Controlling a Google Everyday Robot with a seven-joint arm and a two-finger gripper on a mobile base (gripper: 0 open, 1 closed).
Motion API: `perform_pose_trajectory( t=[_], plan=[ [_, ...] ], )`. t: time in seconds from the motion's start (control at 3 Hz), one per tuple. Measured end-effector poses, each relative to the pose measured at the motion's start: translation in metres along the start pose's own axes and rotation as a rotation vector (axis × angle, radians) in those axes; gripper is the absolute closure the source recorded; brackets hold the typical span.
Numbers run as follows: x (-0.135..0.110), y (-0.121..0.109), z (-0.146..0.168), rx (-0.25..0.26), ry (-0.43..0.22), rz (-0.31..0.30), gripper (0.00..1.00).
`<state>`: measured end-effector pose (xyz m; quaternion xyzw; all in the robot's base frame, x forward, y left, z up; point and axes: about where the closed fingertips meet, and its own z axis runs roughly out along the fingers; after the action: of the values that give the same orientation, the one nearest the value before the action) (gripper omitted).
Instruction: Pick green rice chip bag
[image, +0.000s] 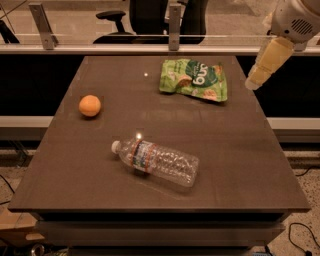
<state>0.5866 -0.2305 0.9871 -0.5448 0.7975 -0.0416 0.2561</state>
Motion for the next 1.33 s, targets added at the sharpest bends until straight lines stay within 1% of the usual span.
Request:
perform_pose_trajectory(
  t=[0.33, 0.67, 1.33],
  plan=[
    [0.002, 0.001, -0.006, -0.005, 0.002, 0.007, 0.00],
    [-0.004, -0.002, 0.002, -0.030, 0.014, 0.000, 0.00],
    [-0.018, -0.006, 0.031, -0.080, 0.018, -0.019, 0.00]
  ],
)
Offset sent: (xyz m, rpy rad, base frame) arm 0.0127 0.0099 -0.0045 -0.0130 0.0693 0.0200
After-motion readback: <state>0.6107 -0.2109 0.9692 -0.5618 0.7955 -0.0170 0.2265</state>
